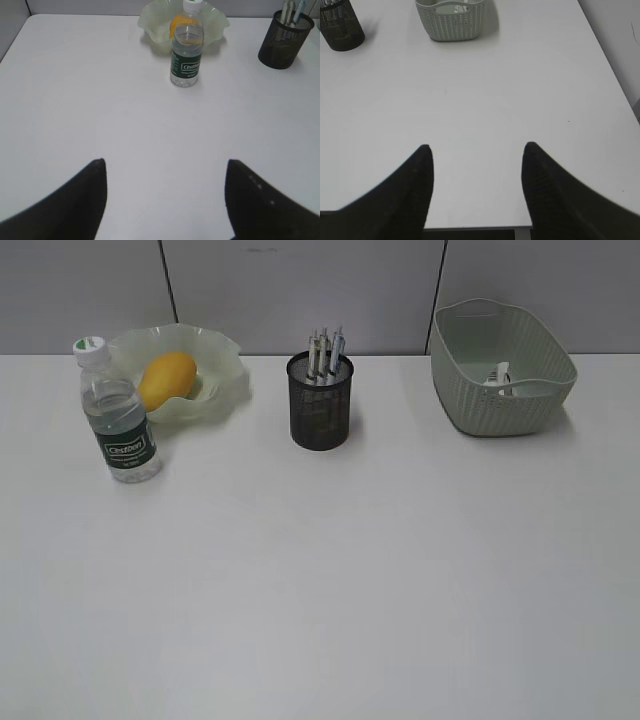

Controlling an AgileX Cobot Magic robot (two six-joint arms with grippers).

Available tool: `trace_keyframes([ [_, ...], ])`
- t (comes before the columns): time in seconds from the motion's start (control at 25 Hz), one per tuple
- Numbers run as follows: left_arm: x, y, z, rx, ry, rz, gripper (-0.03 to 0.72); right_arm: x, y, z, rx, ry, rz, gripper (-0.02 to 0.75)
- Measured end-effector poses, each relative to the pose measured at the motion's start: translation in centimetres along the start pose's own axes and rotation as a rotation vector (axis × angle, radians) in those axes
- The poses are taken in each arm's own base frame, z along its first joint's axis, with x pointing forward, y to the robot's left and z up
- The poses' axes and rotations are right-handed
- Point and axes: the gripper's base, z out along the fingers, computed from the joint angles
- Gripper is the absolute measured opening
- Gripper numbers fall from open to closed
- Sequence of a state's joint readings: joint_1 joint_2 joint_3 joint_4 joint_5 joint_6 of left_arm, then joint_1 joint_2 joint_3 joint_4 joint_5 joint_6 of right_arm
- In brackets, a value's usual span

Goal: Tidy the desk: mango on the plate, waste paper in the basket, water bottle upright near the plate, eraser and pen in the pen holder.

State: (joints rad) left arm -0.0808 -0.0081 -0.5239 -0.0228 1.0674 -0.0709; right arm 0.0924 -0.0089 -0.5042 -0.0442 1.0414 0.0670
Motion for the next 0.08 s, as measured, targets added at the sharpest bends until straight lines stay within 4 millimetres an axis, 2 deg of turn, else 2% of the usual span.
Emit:
trace_keyframes([
  [0.08, 0.00, 0.00, 0.00, 0.000, 0.000, 0.000, 0.559, 0.00, 0.00, 0.00, 0.000, 0.000, 0.000, 0.449],
])
